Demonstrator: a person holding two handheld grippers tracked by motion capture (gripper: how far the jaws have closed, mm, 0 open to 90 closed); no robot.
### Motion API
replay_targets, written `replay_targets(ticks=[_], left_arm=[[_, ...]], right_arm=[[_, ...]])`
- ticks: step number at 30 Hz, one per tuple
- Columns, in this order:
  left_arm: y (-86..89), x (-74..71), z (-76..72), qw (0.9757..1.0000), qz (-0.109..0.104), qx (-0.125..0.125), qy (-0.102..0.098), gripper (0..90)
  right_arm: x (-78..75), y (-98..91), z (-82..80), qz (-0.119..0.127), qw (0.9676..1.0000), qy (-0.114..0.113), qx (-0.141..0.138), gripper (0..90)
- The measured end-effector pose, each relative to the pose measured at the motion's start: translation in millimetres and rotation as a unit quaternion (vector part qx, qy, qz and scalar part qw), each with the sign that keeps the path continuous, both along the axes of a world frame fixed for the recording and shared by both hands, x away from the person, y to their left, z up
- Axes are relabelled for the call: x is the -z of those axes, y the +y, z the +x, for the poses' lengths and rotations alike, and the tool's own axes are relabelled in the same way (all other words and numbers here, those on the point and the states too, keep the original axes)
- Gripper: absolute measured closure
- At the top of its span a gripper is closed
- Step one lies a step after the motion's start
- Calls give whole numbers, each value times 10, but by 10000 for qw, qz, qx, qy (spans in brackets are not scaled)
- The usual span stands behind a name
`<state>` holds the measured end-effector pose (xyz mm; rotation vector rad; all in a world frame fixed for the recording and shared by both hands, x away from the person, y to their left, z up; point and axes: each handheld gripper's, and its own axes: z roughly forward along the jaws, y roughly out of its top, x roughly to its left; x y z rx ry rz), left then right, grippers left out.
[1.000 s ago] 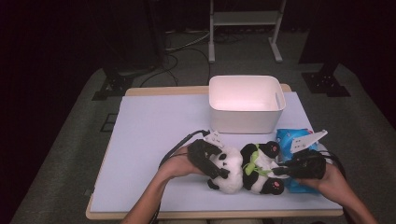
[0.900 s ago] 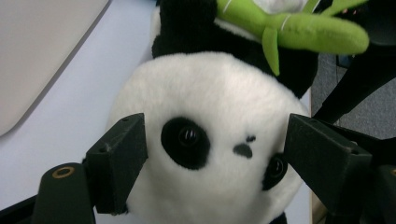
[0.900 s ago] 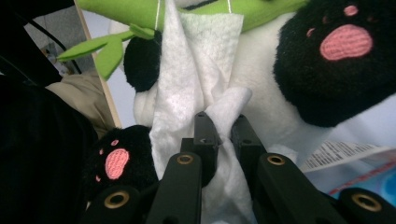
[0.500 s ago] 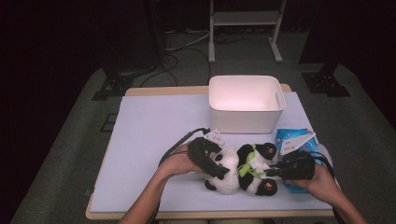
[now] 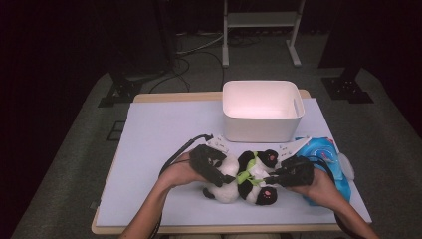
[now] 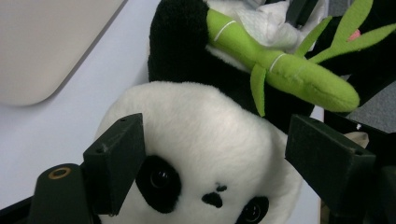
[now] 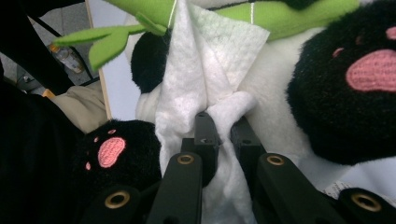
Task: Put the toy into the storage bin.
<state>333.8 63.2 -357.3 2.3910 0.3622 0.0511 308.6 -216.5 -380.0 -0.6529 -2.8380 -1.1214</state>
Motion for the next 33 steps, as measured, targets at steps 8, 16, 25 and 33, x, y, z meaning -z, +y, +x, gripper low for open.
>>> replay_targets(ticks=[8,16,25,33], left_arm=[[49,16,28,9998,-120,-115,-50,252],[151,-7,62,9993,-245,-282,-11,236],[226,87,61,9992,-274,-162,224,280],[193,80,-33,9997,-204,-52,143,267]], right_arm=[[-32,-26,32,7,10000,-86,43,831],[-16,-86,41,61,10000,-23,57,831],[-84,-119,74,60,9999,-18,113,831],[-291,64,148,92,9997,-231,-8,831]])
